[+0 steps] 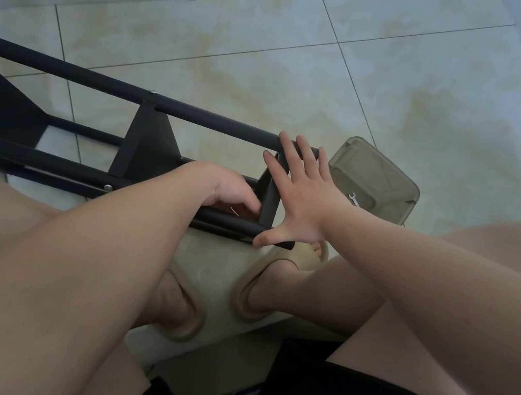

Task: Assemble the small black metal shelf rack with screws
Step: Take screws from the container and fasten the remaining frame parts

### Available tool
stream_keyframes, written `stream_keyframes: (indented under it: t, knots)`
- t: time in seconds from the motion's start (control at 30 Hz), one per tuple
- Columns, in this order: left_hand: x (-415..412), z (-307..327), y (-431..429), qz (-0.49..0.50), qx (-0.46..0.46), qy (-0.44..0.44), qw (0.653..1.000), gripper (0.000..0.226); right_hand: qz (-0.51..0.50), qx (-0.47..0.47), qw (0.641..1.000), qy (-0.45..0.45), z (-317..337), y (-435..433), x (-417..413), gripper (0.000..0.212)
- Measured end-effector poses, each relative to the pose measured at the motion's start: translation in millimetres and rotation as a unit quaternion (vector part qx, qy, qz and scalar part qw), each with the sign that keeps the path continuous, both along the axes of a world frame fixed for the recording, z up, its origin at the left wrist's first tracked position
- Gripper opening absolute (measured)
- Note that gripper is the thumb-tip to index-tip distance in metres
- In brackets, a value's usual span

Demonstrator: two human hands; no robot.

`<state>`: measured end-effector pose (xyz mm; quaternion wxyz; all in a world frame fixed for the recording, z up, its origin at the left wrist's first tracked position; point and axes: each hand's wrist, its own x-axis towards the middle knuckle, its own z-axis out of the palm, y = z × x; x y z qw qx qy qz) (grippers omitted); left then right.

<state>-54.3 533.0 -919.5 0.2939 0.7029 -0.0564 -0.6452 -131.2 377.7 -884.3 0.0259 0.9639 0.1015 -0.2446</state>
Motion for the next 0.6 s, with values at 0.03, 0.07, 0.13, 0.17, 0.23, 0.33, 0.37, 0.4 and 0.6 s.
stream_keyframes:
  t: [0.03, 0.07, 0.13, 0.17, 0.23, 0.33, 0.37, 0.4, 0.6]
  knots:
    - [-0.4, -0.2, -0.4, -0.001, -0.003, -0.010, 1.000, 0.015, 0.000, 0.000, 1.000, 0.001, 0.2, 0.2, 0.1, 0.148]
    - [-0.7, -0.5, -0.6, -0.004, -0.003, -0.017, 1.000, 0.012, -0.001, 0.000, 1.000, 0.001, 0.3, 0.5, 0.2, 0.148]
    - [-0.6, -0.4, -0.6, -0.009, 0.003, -0.017, 1.000, 0.014, -0.002, 0.000, 1.000, 0.002, 0.8, 0.8, 0.6, 0.148]
    - [-0.1, -0.6, -0.3, -0.012, 0.005, -0.012, 1.000, 0.019, -0.001, -0.001, 1.000, 0.003, 1.0, 0.8, 0.6, 0.148]
    - [1.1, -0.7, 0.7, -0.017, 0.007, 0.006, 1.000, 0.028, -0.001, -0.003, 1.000, 0.004, 1.1, 0.6, 0.6, 0.148]
    - [2.1, -1.1, 2.8, -0.018, -0.003, 0.037, 0.999, 0.034, -0.003, -0.005, 1.000, 0.005, 0.4, 1.4, 0.4, 0.148]
    - [1.8, -0.7, 3.2, -0.018, -0.006, 0.040, 0.999, 0.034, -0.003, -0.006, 1.000, 0.004, 0.1, 1.8, 0.3, 0.148]
    - [1.6, -0.9, 3.1, -0.015, -0.007, 0.039, 0.999, 0.034, -0.003, -0.007, 1.000, 0.004, -0.2, 2.1, 0.2, 0.148]
    - [-0.6, -4.3, -1.8, -0.013, 0.001, -0.063, 0.998, 0.008, -0.003, -0.010, 1.000, 0.002, 0.0, 2.0, 0.5, 0.148]
